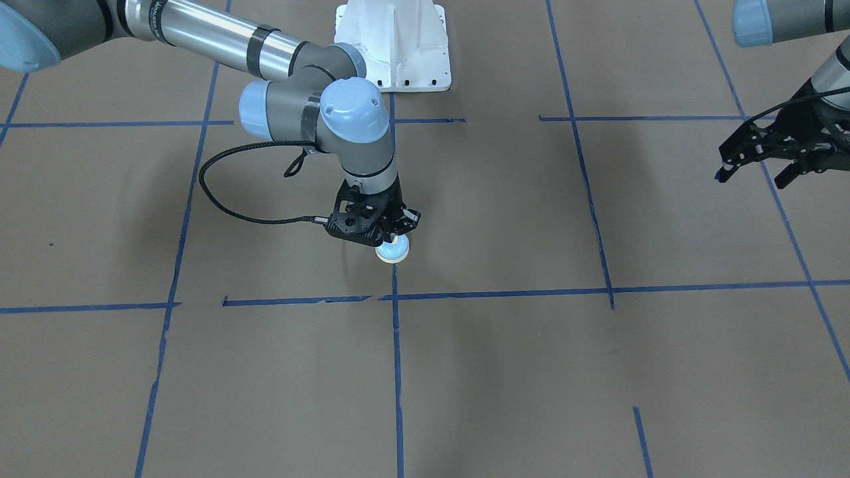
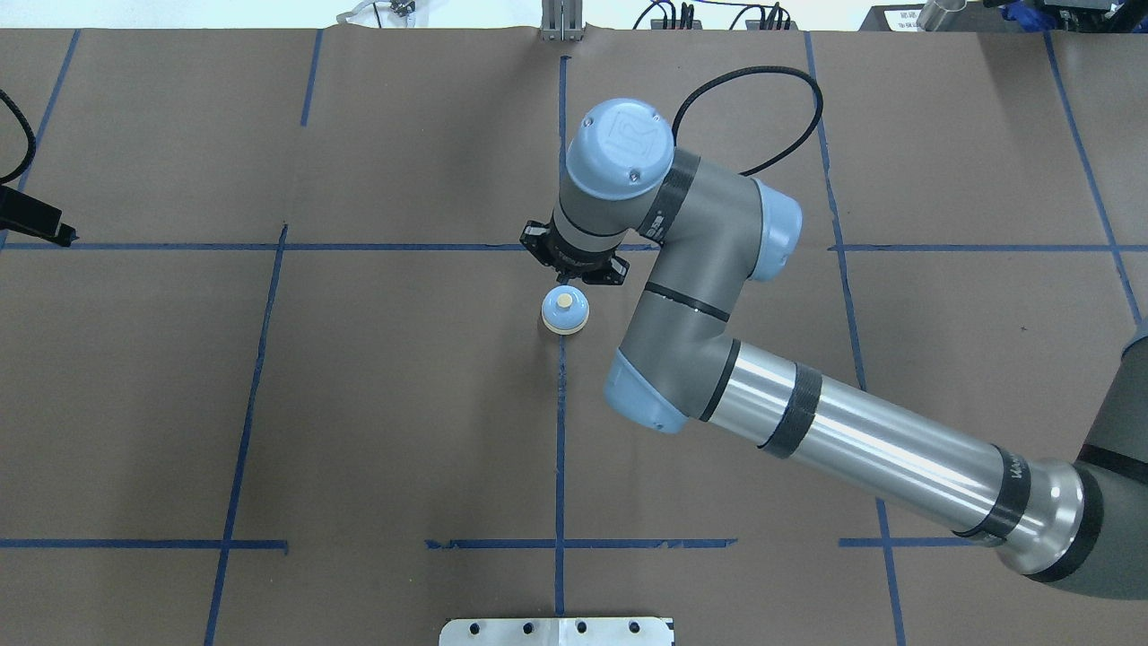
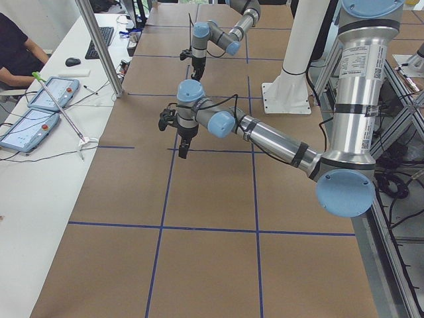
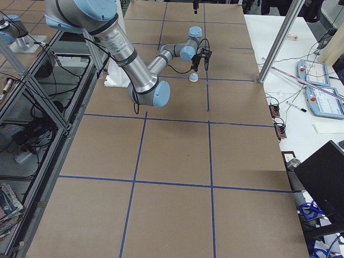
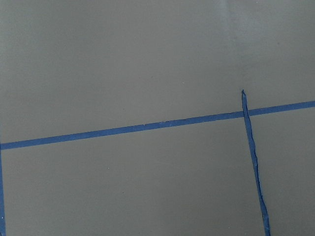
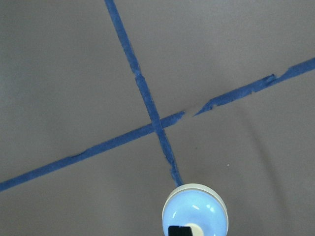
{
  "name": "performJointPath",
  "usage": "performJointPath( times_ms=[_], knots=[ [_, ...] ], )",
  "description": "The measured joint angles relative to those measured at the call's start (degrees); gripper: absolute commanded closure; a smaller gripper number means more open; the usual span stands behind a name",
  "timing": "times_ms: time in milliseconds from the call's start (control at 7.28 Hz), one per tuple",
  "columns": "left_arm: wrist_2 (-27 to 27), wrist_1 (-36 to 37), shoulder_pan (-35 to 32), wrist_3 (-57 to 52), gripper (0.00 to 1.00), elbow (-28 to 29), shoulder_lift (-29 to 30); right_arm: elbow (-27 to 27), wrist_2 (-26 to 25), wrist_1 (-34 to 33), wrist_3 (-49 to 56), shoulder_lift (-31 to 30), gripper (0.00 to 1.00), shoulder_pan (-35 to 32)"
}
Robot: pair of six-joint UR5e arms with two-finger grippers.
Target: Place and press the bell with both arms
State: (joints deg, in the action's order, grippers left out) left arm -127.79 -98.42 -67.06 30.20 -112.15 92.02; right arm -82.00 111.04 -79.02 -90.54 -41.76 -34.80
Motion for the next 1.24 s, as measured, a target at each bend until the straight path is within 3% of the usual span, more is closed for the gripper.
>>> performJointPath(
  times_ms=[275,412,550,687,962,1237],
  knots=[
    [0.02,-0.01,0.0,-0.19,0.0,0.14,-0.14,-8.93,3.74,-0.14,0.48,-6.73,0.94,-4.2],
    [0.09,-0.01,0.0,-0.51,0.0,0.33,-0.5,-14.02,6.28,-0.16,2.13,-11.48,0.49,-7.18],
    [0.24,0.03,-0.21,-1.96,0.0,0.52,-0.88,-19.04,9.76,-0.17,5.88,-16.95,0.35,-10.96],
    [0.29,0.24,-1.08,-5.05,0.0,0.89,-1.08,-23.07,13.15,-0.15,10.67,-22.32,0.0,-14.64],
    [0.08,0.62,-4.54,-12.81,0.0,2.25,-2.34,-27.13,19.89,-0.07,23.67,-32.68,0.0,-23.7],
    [-0.17,0.7,-8.68,-19.16,0.0,2.75,-4.86,-27.45,26.49,-0.1,41.54,-42.39,0.0,-34.95]
  ],
)
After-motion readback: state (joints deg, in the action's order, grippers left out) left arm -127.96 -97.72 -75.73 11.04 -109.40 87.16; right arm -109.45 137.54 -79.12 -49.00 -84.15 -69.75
